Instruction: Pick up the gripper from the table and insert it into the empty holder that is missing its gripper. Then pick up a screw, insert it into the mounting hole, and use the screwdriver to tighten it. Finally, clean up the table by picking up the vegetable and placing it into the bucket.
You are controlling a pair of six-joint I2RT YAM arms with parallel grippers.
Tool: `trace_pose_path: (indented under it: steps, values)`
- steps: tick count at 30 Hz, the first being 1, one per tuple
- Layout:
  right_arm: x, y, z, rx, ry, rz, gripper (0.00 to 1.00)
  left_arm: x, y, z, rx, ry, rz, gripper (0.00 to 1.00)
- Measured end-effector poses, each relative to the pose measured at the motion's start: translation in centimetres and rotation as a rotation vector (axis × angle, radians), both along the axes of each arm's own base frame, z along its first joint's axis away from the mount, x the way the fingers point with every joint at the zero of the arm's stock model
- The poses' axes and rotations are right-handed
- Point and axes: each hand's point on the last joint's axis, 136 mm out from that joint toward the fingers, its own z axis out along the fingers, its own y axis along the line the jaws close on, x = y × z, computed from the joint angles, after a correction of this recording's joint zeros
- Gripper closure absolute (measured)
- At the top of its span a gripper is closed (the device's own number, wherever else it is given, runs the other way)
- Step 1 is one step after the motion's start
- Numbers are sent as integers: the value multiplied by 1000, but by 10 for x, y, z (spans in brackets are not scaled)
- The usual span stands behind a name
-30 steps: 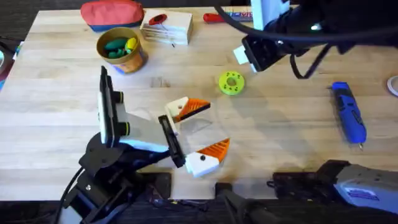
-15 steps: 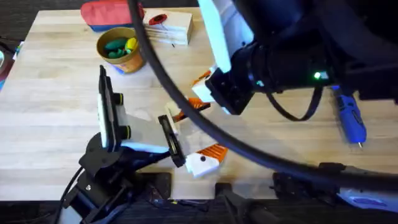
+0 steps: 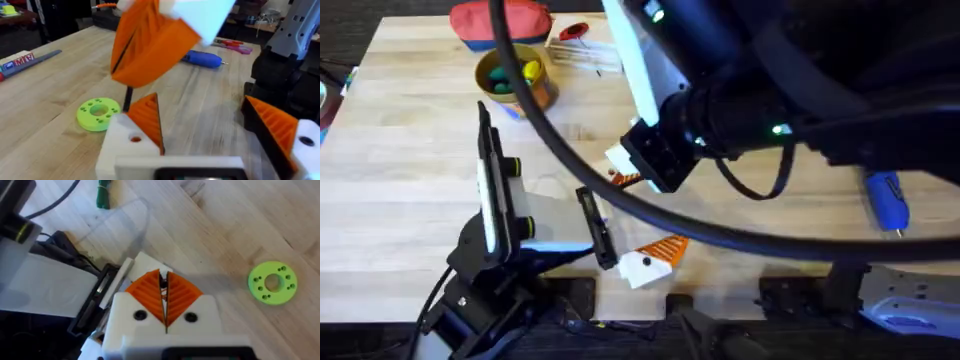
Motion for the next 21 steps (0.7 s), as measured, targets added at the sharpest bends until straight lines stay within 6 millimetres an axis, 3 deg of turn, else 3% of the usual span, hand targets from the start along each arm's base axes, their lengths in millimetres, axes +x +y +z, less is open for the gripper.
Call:
trace_pose_path:
  steps: [9,21]
  values:
    - [-9,10,-11,-11,43,20,997,-1,0,0,1,-4,-5,15]
    - [-12,7,-13,-26,56,21,997,-1,0,0,2,-5,-5,14]
